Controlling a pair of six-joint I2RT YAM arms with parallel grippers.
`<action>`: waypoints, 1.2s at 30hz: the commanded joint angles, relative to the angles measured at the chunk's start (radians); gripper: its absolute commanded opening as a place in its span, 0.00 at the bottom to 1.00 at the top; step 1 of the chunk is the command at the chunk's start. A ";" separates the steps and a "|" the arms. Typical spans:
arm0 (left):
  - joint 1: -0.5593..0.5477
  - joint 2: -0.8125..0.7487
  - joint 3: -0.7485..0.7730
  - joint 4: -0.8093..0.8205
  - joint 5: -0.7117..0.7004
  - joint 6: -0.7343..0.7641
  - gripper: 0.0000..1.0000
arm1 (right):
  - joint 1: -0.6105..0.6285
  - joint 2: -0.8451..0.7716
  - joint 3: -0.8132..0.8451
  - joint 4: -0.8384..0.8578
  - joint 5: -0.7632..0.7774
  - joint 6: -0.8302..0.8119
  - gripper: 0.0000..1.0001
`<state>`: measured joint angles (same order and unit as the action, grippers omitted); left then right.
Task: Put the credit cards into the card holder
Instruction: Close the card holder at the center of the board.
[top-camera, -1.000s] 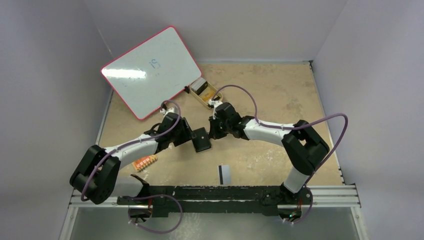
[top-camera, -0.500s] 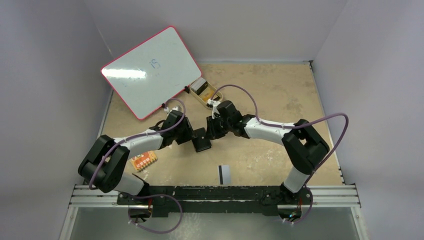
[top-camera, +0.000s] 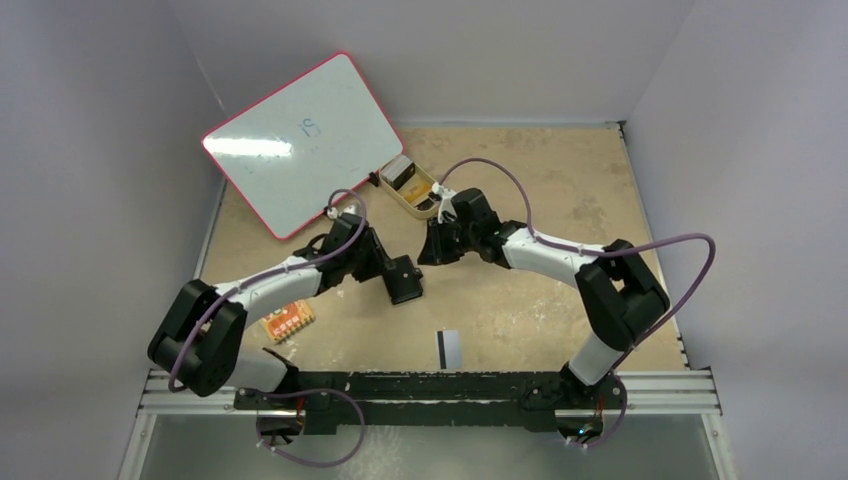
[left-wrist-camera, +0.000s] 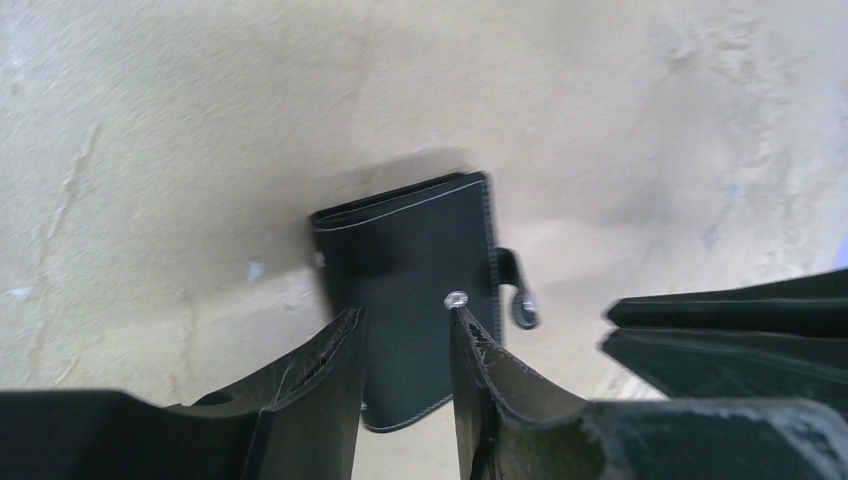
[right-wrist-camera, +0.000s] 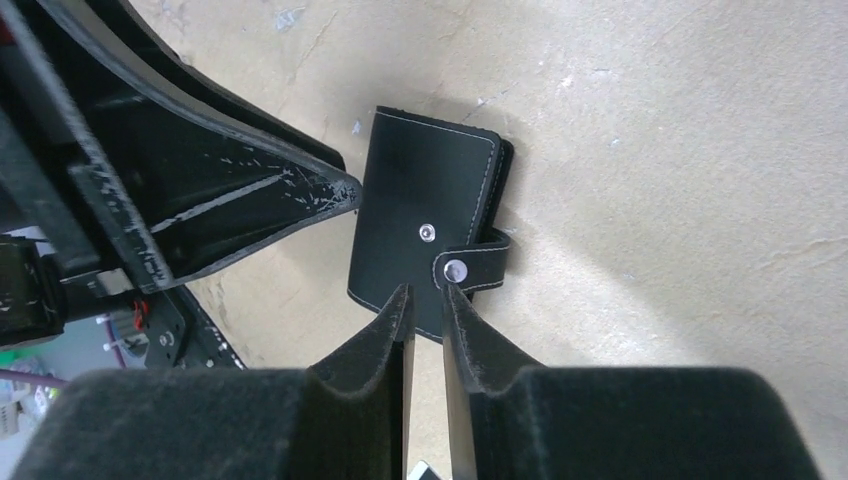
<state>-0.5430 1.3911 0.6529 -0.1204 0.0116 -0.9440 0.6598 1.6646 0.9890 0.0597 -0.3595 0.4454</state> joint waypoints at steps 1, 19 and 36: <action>0.003 -0.022 0.075 0.057 0.047 -0.016 0.34 | -0.011 0.025 -0.013 0.057 -0.065 0.017 0.17; 0.003 0.148 0.056 0.119 0.048 0.025 0.25 | -0.011 0.106 -0.032 0.133 -0.075 0.053 0.19; 0.003 0.134 0.038 0.133 0.050 0.015 0.25 | 0.016 0.143 -0.030 0.159 -0.096 0.074 0.17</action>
<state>-0.5419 1.5295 0.7094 -0.0200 0.0727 -0.9394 0.6598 1.7954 0.9516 0.1864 -0.4229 0.5064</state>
